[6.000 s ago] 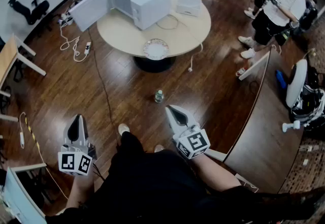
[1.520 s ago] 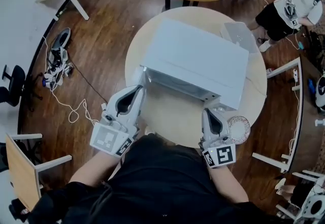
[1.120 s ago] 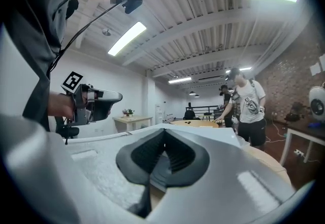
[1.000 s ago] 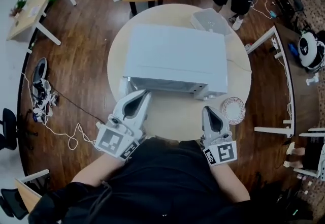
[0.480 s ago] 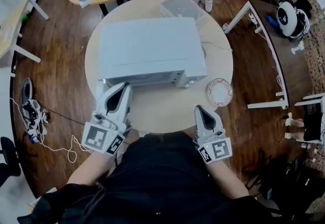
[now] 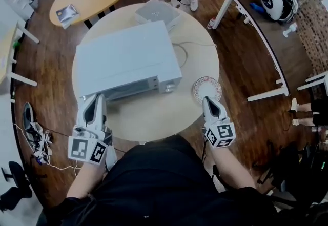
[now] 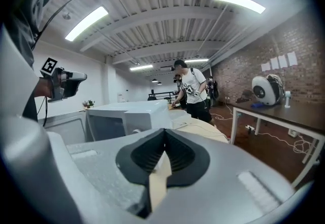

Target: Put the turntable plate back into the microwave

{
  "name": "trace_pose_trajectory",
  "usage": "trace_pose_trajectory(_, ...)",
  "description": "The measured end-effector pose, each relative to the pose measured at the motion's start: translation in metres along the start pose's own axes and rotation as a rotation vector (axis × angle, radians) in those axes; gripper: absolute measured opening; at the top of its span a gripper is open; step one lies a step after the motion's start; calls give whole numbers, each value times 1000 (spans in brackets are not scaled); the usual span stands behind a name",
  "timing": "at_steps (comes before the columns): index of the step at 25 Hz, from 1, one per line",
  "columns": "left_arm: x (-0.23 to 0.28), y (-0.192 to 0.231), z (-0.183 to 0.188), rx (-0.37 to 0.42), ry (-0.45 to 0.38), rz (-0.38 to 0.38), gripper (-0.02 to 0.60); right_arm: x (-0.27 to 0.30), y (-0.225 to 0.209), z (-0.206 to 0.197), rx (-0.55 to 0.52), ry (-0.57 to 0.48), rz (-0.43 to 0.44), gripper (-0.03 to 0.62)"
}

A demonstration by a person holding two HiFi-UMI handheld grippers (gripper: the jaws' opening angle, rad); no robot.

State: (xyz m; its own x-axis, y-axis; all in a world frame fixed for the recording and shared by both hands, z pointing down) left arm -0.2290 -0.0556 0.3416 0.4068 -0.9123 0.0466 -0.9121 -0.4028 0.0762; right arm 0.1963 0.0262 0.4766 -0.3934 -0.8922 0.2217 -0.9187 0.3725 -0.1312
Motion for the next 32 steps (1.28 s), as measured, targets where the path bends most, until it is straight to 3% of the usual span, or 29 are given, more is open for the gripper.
trace_pose_trajectory(5,8,-10,3,12,13,-14,5,-7,-25,-25,7,14,-51,2)
trace_pose_trajectory(10,14,-22,8,38,18,-36,5,-18,-58,-68,89,90,-174,2)
trace_pose_trajectory(13,18,-34,11,67,13,-68,5,-21,-69,-78,97,109,-206,2)
trace_pose_trajectory(16,22,-43,10,49,21,-82,5,-21,-79,-88,123,123,-231,2)
trace_pose_trajectory(32,44,-62,11,81,47,-53,4,-15,-104,-107,145,149,-248,2)
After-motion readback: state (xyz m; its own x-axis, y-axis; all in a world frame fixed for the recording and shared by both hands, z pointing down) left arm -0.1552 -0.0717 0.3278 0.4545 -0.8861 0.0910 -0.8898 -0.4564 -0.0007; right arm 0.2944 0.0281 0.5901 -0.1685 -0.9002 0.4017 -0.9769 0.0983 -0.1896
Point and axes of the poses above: the fingertips, and each gripper's own axes: x forward along the fingers, y to its left, z out of its top, the point moved 10 cm from there along -x, backward along the fingers, and after that the axes turned 12 degrees about z, right-handed, at the moved point
